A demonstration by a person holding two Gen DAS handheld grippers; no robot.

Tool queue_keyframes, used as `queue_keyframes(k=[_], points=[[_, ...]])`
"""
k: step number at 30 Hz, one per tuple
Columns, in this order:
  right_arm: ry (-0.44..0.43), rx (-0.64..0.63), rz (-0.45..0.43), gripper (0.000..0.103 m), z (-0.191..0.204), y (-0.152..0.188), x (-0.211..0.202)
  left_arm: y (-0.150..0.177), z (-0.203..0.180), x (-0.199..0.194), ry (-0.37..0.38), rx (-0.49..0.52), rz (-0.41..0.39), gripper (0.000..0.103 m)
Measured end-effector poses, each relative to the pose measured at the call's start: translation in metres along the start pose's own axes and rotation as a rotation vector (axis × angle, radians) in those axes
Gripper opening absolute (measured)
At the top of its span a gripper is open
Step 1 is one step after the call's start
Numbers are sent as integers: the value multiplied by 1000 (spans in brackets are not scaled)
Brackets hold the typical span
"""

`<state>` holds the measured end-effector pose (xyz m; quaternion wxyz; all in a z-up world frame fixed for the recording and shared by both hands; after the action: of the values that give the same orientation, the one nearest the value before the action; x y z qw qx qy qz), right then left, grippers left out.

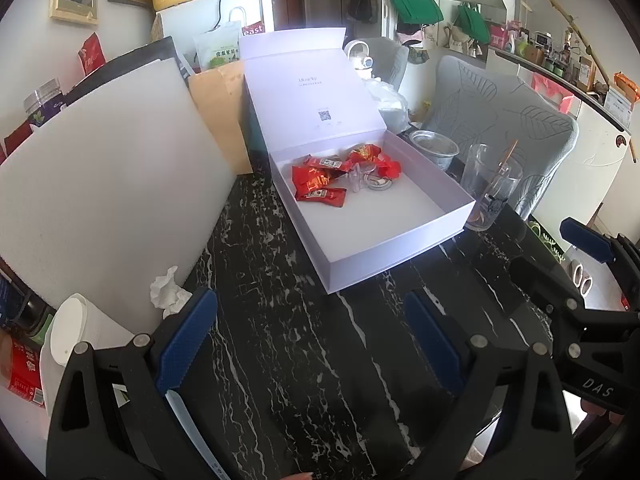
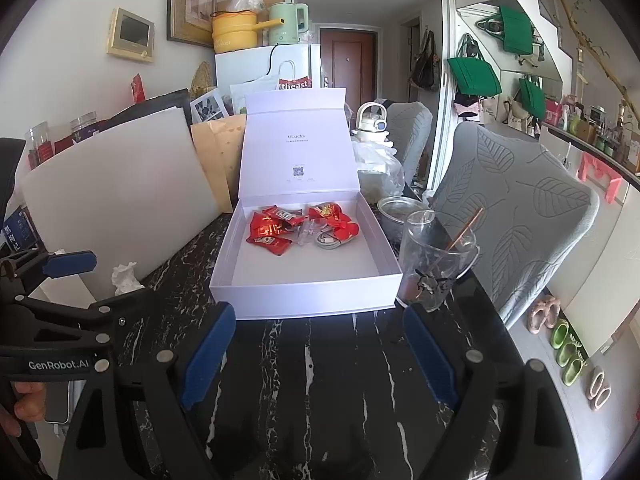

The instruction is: Organize objects

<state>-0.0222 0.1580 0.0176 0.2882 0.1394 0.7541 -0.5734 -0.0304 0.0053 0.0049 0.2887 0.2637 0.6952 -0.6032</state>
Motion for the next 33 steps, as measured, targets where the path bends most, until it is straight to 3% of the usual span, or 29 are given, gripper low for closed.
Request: queue_keyframes(k=[33], points=[[11, 2, 29, 87, -5, 6, 12, 8, -11, 13, -8, 58, 34, 95]])
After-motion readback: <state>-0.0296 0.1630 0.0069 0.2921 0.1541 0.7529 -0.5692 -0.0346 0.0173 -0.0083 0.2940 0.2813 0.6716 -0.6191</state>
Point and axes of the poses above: each gripper's, at about its wrist camera, not at the fingertips, and x roughly the way its jaws point, z to its left, y to its underside, the point moved 5 cm from there along x, roughly the way its jaws point, and after that the axes turned 13 degrees about -x, right-handed, at the moved point
